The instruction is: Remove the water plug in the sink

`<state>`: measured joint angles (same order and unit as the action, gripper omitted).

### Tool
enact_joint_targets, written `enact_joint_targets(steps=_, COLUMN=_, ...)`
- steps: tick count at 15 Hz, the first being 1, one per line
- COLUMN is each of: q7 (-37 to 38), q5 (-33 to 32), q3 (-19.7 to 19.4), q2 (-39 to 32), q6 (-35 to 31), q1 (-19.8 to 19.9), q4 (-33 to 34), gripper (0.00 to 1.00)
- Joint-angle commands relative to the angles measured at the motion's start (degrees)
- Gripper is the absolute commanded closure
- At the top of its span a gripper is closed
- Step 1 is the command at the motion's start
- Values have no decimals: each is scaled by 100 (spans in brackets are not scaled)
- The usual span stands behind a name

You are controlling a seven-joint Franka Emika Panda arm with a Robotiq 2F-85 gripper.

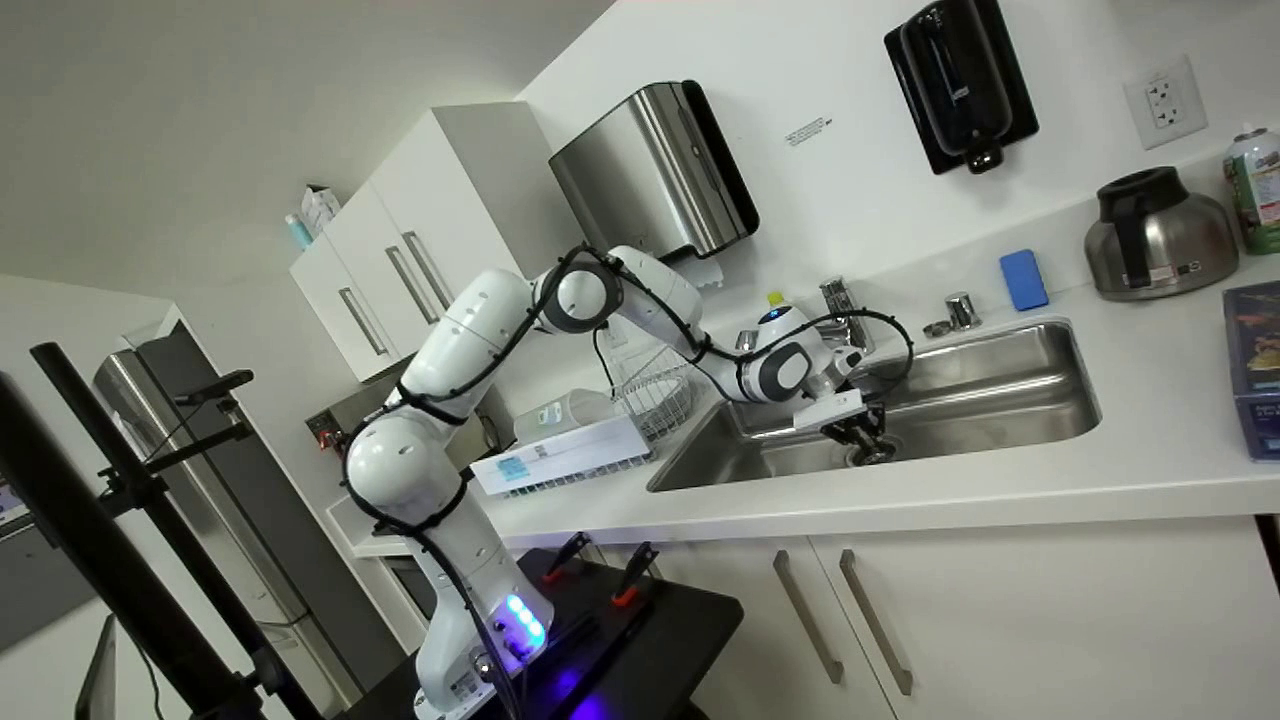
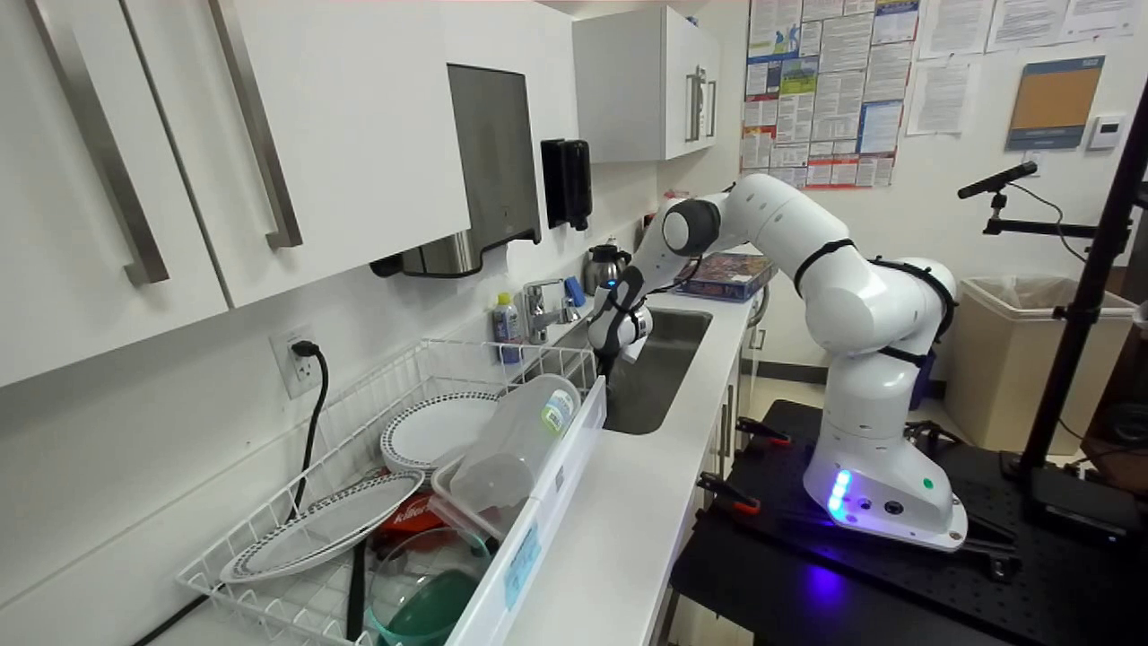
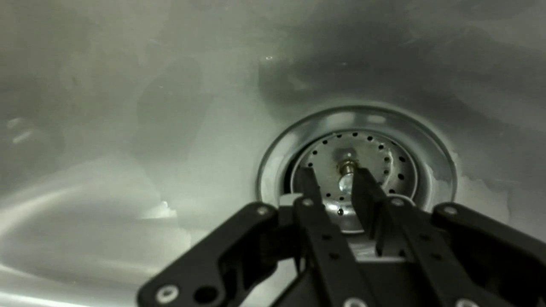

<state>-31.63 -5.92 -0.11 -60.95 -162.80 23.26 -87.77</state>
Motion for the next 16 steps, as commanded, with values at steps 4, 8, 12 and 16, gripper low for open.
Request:
enact_joint_targets(steps=4, q7=486, q5=-109, q3=-130, q2=-293, q6=223, q1=-190, q4=464, gripper=58)
enact_joint_targets(steps=8, q7=519, q5=-87, q3=-76, q2=-401, q6=319, q1=-203, q4=628, gripper=59)
enact_joint_targets(steps=12, q7=477, q5=-91, q3=-66, q2=-489, q6=492, q1=-218, q4=773, gripper=63)
enact_joint_targets(steps=16, q7=480, q5=-85, q3=-79, q2=-581, q6=627, q1=-245, q4=901, gripper=58)
